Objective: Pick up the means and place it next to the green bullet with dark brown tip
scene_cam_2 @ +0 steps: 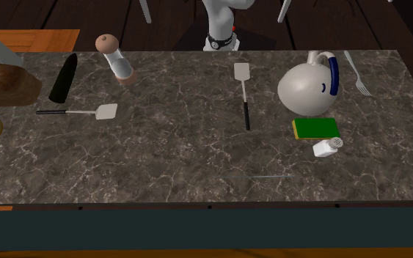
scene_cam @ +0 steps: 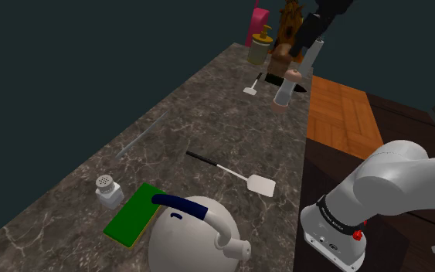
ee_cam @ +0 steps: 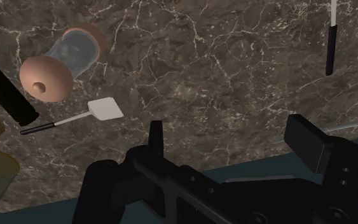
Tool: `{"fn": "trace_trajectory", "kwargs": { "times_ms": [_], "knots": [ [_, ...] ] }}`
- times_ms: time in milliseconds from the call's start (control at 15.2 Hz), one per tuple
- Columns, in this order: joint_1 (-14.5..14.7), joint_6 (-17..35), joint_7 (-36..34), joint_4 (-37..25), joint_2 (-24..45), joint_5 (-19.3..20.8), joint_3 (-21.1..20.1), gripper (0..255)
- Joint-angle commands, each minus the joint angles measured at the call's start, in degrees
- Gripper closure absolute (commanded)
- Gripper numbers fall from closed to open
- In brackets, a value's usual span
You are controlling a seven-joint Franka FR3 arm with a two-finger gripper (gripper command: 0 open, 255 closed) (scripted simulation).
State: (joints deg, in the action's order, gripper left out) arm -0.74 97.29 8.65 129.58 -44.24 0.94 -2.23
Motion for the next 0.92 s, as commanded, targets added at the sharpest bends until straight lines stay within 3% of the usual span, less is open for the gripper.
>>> {"fn": "trace_trajectory", "kwargs": {
  "times_ms": [0, 396, 858],
  "knots": [
    [0.0, 0.0, 0.0, 0.0, 0.0, 0.0, 0.0, 0],
    [-1.0, 3.0, -16.4, 4.1, 0.9, -4.8, -9.0, 0],
    [-2.7, 7.6, -35.5, 4.0, 7.2, -10.0, -19.9, 0]
  ]
}}
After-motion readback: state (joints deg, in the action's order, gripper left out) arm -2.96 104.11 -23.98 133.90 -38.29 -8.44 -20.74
